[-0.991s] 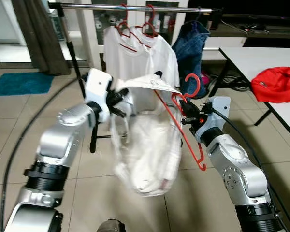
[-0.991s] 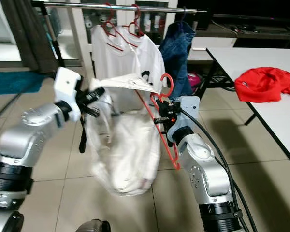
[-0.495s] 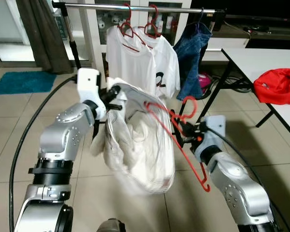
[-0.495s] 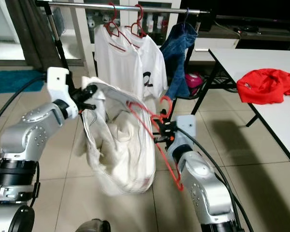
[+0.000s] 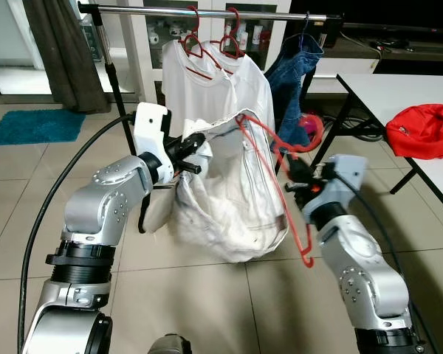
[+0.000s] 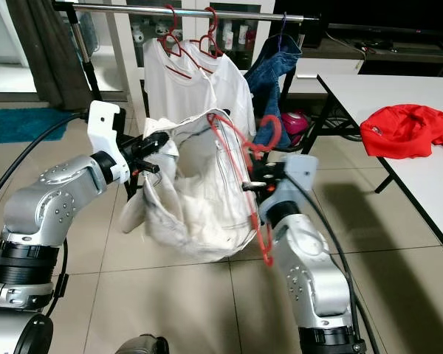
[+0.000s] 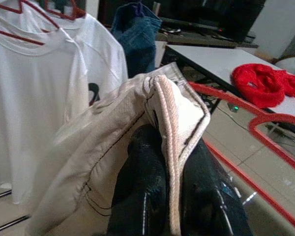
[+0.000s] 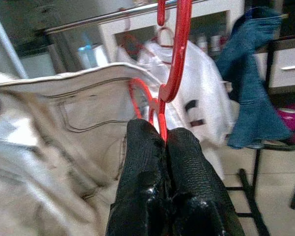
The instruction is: Hang hanger
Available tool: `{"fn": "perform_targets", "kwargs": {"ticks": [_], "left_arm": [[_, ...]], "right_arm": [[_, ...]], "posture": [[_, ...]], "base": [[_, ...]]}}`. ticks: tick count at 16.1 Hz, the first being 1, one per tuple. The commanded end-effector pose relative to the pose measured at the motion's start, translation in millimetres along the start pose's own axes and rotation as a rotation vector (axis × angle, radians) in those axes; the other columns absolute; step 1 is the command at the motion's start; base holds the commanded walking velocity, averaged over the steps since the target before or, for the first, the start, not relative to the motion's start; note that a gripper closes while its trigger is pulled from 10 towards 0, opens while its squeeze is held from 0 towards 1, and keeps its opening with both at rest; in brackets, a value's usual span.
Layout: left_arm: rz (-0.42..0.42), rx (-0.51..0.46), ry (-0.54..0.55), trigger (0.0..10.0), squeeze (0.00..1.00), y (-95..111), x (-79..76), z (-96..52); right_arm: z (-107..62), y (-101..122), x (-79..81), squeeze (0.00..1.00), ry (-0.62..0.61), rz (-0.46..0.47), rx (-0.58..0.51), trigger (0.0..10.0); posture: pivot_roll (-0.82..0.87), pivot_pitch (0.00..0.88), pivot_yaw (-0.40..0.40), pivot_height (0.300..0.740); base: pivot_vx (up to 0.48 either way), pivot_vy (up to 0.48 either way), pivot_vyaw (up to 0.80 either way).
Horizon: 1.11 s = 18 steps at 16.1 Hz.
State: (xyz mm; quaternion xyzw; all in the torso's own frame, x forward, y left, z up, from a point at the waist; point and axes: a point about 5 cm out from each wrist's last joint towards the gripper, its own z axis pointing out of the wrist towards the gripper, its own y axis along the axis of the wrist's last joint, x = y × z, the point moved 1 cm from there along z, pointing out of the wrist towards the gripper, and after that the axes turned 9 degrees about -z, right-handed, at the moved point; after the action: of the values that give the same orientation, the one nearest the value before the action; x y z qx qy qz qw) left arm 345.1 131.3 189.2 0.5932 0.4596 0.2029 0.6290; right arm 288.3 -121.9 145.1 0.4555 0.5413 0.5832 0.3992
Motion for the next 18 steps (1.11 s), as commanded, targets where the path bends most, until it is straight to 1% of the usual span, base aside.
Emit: {"fn": "perform_targets", "kwargs": {"ticks": [1,2,4,5,6,7,8,9,10,11,12,13,14,15,16,18], "left_arm": [[0.07,-0.044,-0.045,0.0,0.0,11.3,-5.9,-1.6],[0.083,-0.046,-0.042,0.0,0.0,11.9,-5.0,-2.1],[0.129,-0.065,-0.033,0.0,0.0,19.4,-0.5,-4.8],[0.136,-0.06,-0.035,0.0,0.0,19.8,-0.3,-5.5],[0.168,-0.055,-0.057,0.0,0.0,21.4,-1.5,-7.5],[0.177,-0.054,-0.064,0.0,0.0,22.5,-1.8,-8.6],[0.19,-0.06,-0.067,0.0,0.0,24.3,-1.8,-9.4],[0.205,-0.072,-0.061,0.0,0.0,26.8,-0.6,-9.9],[0.22,-0.095,-0.033,0.0,0.0,32.1,4.1,-10.0],[0.225,-0.104,-0.024,0.0,0.0,34.8,6.4,-10.4],[0.237,-0.107,-0.021,0.0,0.0,38.3,9.8,-11.9],[0.244,-0.106,-0.022,0.0,0.0,39.5,11.1,-12.7],[0.256,-0.1,-0.025,0.0,0.0,40.6,12.5,-14.3],[0.266,-0.092,-0.033,0.0,0.0,43.4,14.3,-17.9],[0.267,-0.088,-0.037,0.0,0.0,44.5,14.6,-19.3],[0.253,-0.065,-0.065,0.0,0.0,44.2,12.6,-22.3]], "right_arm": [[-0.3,-0.8,7.4,0.0,0.064,-0.043,-0.002,10.0],[-0.4,-2.0,10.0,0.0,0.083,-0.058,0.002,10.0],[-0.4,-11.5,18.5,0.0,0.153,-0.092,0.051,10.0],[0.2,-11.9,18.1,0.0,0.147,-0.094,0.049,10.0],[1.7,-12.9,17.0,0.0,0.139,-0.082,0.054,10.0],[2.5,-13.7,16.4,0.0,0.139,-0.086,0.06,10.0],[2.6,-17.1,16.0,0.0,0.144,-0.08,0.085,10.0],[1.6,-23.3,16.2,0.0,0.159,-0.093,0.127,10.0],[-2.3,-33.0,18.5,0.0,0.206,-0.111,0.182,10.0],[-4.4,-36.8,19.3,0.0,0.22,-0.092,0.205,10.0],[-7.5,-39.8,20.3,0.0,0.238,-0.025,0.229,10.0],[-8.8,-40.3,20.8,0.0,0.248,0.01,0.235,10.0],[-10.6,-41.7,21.4,0.0,0.265,0.067,0.25,10.0],[-14.2,-45.7,21.2,0.0,0.296,0.126,0.291,10.0],[-15.2,-47.6,20.5,0.0,0.3,0.137,0.307,10.0],[-10.9,-48.0,16.1,0.0,0.252,0.132,0.302,10.0]], "posture": [[-0.01,0.0,-0.01,0.74],[-0.01,0.0,-0.011,0.74],[-0.01,0.0,-0.011,0.74],[0.0,0.0,-0.011,0.74],[0.0,0.0,-0.011,0.74],[0.0,0.0,-0.012,0.74],[0.0,0.0,-0.012,0.74],[0.0,0.0,-0.014,0.74],[0.01,0.0,-0.016,0.74],[0.01,0.0,-0.018,0.74],[0.01,0.0,-0.022,0.74],[0.01,0.0,-0.022,0.74],[0.01,0.0,-0.023,0.74],[0.02,0.0,-0.022,0.74],[0.02,0.0,-0.022,0.74],[0.02,0.0,-0.018,0.74]], "base": [[0.0,0.0,0.0],[0.0,0.0,0.0],[0.0,0.0,0.0],[0.0,0.0,0.0],[0.0,0.0,0.0],[0.0,0.0,0.0],[0.0,0.0,0.0],[0.0,0.0,0.0],[0.0,0.0,0.0],[0.0,0.0,0.0],[0.0,0.0,0.0],[0.0,0.0,0.0],[0.0,0.0,0.0],[0.0,0.0,0.0],[0.0,0.0,0.0],[0.0,0.0,0.0]]}}
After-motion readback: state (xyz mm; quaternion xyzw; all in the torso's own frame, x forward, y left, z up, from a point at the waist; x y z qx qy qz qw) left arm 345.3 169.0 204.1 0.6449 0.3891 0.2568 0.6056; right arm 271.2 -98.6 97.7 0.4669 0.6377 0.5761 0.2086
